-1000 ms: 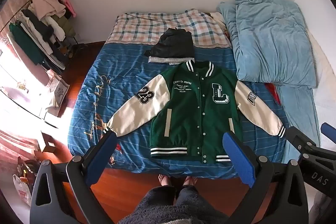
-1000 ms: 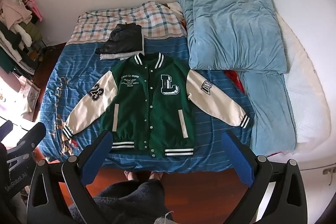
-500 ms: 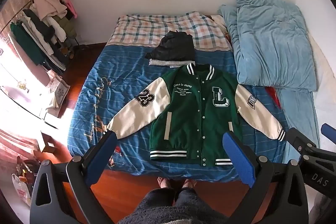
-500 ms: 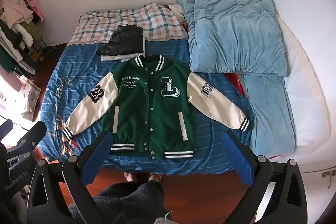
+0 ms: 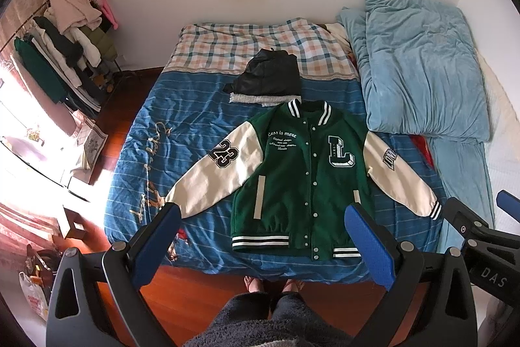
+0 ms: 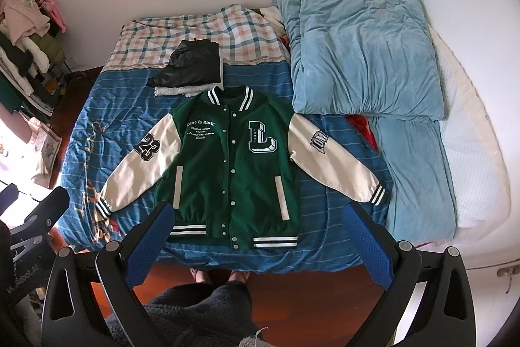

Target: Fold large clothes

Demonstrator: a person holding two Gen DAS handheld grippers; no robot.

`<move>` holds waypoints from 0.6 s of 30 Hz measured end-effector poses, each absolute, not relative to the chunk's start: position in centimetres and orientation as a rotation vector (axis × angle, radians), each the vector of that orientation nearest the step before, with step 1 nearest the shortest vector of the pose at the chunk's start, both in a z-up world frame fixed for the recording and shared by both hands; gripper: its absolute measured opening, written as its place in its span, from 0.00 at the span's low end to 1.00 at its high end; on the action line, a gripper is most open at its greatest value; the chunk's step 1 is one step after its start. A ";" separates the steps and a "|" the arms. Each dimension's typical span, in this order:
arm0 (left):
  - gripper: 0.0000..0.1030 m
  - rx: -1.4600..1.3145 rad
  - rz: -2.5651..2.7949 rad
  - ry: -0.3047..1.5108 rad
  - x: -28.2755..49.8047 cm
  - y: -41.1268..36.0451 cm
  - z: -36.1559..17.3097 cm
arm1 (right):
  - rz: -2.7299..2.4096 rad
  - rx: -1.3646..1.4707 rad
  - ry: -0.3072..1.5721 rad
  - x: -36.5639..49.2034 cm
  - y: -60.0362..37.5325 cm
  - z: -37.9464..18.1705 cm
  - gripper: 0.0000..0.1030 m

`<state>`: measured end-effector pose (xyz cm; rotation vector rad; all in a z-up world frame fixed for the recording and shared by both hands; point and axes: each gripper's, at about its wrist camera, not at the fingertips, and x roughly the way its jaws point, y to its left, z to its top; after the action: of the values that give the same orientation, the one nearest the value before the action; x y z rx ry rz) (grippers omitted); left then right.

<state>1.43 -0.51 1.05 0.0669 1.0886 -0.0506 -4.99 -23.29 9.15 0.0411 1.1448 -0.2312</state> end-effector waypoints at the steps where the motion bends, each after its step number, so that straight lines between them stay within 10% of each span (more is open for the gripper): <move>1: 1.00 0.069 -0.051 1.090 1.6 -0.6 1.2 | -0.232 0.041 1.144 -4.9 -23.3 9.1 1.00; 18: 1.00 0.071 -0.051 1.092 1.9 -1.3 1.1 | -0.230 0.045 1.150 -5.0 -23.2 9.5 1.00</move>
<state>1.88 -1.34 1.10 0.0715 1.0917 -0.0507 -5.00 -23.23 9.47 0.0449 1.1497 -0.2305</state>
